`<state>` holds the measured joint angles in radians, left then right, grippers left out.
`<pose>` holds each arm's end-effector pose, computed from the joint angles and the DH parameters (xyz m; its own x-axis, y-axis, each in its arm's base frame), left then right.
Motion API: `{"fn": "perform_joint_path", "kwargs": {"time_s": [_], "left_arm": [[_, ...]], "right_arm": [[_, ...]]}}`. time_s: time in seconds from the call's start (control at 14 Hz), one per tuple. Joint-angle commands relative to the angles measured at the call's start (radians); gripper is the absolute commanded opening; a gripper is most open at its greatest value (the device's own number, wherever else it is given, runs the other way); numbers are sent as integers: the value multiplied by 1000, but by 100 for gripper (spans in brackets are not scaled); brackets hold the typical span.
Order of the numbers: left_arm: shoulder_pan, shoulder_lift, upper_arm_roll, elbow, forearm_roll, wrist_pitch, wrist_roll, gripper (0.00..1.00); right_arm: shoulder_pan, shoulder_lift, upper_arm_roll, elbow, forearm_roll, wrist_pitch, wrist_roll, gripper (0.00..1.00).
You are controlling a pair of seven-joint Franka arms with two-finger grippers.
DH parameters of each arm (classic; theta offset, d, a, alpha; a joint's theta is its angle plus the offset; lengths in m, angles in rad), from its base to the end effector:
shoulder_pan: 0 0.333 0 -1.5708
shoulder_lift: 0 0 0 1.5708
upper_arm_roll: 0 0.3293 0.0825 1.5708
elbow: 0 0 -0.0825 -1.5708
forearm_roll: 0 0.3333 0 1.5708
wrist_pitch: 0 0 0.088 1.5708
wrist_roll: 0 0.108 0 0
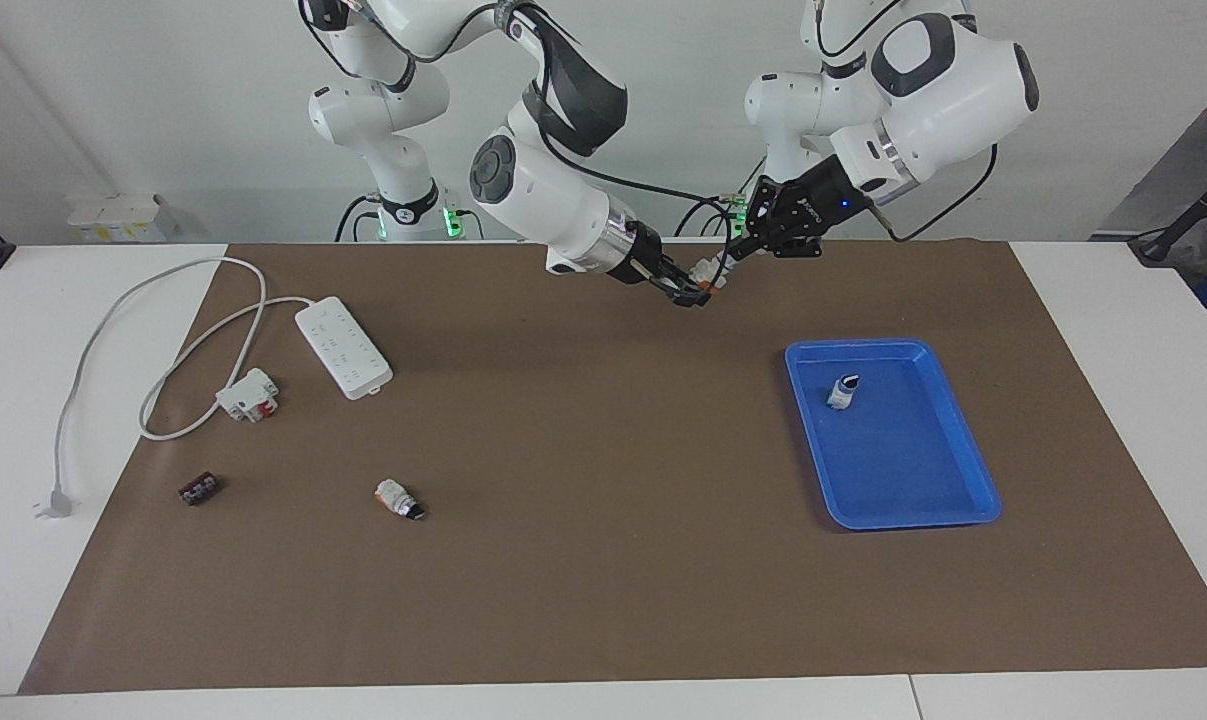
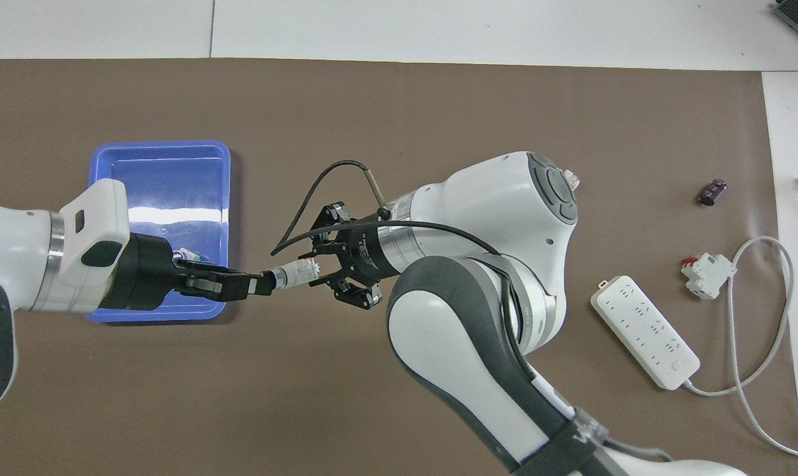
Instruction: Turn and place switch with both arms
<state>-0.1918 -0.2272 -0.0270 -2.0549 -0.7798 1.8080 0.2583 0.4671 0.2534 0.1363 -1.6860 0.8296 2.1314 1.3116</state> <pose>0.4180 -0.1549 0.5810 0.9672 -0.2373 0.0910 -0.2351 -0.6995 0.6749 0.4927 0.3688 0.5147 0.3955 -0.6143 -0.6828 -0.9099 -0.3634 -0.2001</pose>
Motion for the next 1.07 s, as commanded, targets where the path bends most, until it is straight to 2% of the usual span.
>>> {"fn": "perform_joint_path", "kwargs": {"time_s": [0.0,1.0], "left_arm": [[-28,-14,-8,-10,-30,-45,-74,0],[-28,-14,-40,-4,-45,-36,-644,0]], "right_arm": [[4,-16,6,-3,2,28,-11,0],[4,-16,6,-3,2,28,-9,0]]}}
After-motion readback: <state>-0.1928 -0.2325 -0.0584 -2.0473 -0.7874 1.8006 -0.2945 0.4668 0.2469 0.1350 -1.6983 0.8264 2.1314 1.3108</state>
